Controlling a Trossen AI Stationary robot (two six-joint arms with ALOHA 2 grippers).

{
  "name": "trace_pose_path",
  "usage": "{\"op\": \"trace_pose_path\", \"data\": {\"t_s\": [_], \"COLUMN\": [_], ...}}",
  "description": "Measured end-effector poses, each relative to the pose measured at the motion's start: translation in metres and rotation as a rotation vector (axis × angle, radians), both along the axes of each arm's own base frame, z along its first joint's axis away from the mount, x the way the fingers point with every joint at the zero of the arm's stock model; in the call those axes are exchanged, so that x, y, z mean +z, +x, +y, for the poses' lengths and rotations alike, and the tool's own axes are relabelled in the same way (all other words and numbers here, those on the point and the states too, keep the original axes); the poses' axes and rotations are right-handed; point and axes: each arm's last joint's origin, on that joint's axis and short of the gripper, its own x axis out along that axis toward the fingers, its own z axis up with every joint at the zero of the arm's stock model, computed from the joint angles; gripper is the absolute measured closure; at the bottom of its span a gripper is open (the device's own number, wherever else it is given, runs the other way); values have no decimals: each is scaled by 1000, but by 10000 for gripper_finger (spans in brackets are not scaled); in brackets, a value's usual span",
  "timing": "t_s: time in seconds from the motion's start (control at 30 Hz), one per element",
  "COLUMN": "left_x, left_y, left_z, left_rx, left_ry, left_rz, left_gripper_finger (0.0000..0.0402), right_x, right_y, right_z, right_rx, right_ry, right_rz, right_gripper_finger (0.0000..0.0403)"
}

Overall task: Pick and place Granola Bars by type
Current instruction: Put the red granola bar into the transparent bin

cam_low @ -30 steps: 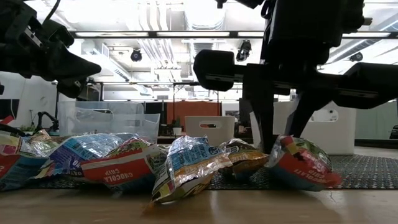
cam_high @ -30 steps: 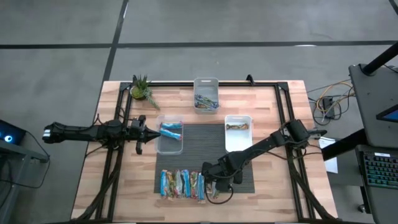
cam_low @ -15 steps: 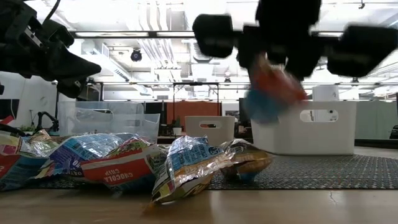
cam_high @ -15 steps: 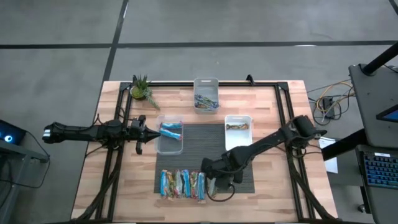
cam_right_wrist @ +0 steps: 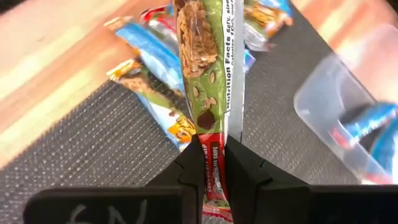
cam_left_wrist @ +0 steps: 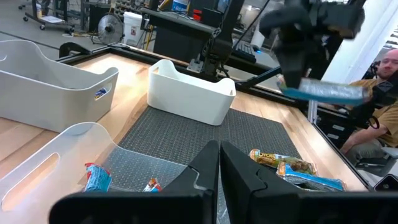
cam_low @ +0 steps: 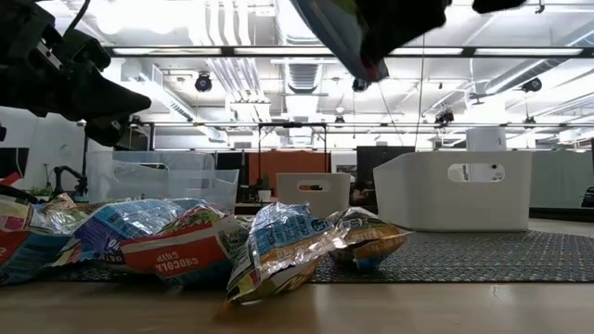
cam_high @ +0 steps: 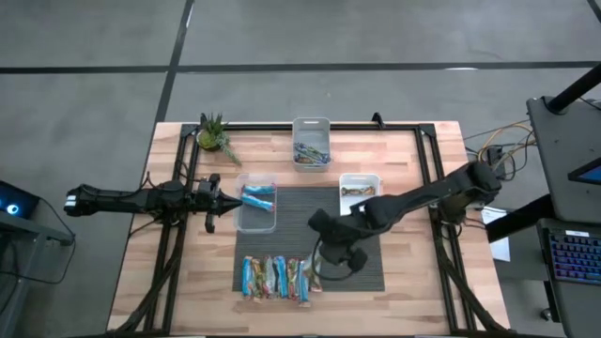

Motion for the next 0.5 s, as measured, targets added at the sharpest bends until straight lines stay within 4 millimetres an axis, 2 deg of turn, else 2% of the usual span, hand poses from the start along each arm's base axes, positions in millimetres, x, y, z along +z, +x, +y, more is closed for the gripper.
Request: {"op": "trace_pose_path", "data": {"t_s": [0.2, 0.5], "left_x": [0, 0], "left_y": [0, 0], "left_z": [0, 0], "left_rx": [0, 0], "left_ry": [0, 0], "left_rz": [0, 0], "left_gripper_finger": [402, 402], "right_x": [13, 11], "right_y": [-9, -13], "right_z": [-17, -37], "right_rx": [-115, -208], "right_ry": [43, 47], "right_rz": [27, 104], "right_gripper_finger": [365, 364]}}
